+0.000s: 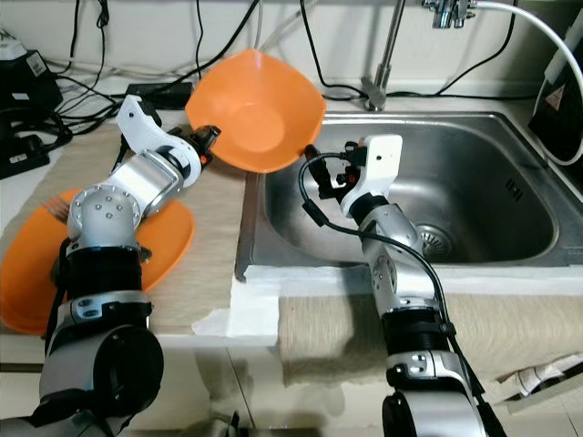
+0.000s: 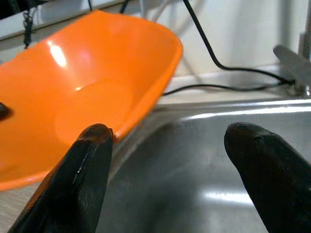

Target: Kitchen organization

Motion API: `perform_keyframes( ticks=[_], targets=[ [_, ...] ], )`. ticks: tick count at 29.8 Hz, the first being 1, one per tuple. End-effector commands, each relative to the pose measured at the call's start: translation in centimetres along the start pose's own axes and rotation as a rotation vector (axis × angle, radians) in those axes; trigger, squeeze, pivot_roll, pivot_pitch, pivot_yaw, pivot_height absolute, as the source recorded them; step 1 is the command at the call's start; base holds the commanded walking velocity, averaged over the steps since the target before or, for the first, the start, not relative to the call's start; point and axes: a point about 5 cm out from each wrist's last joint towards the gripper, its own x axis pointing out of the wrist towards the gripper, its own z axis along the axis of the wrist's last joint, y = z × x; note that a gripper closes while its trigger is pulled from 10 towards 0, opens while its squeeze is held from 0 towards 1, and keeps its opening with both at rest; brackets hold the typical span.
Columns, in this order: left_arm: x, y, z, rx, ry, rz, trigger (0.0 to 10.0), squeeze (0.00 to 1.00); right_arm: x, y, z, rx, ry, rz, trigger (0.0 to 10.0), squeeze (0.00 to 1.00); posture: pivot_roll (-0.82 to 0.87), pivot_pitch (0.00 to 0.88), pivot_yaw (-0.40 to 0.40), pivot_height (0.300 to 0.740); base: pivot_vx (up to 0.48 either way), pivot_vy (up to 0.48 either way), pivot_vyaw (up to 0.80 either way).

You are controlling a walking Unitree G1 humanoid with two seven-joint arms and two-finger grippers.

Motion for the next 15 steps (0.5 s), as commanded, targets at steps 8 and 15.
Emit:
perform_keyframes(
  ticks=[8,15],
  targets=[
    [-0.9,-1.9,0.3,-0.014,-0.014,-0.074,0.0,0.0,1.2,0.1,0.3,0.046,-0.027,-0.016,10.0,0.0,0.01,0.0,0.033,0.74,0.0,0.0,0.0],
    [-0.9,-1.4,0.2,0.006,-0.016,-0.053,0.0,0.0,2.1,1.0,1.1,0.093,-0.062,0.019,10.0,0.0,0.01,0.0,0.029,0.74,0.0,0.0,0.0]
  ],
)
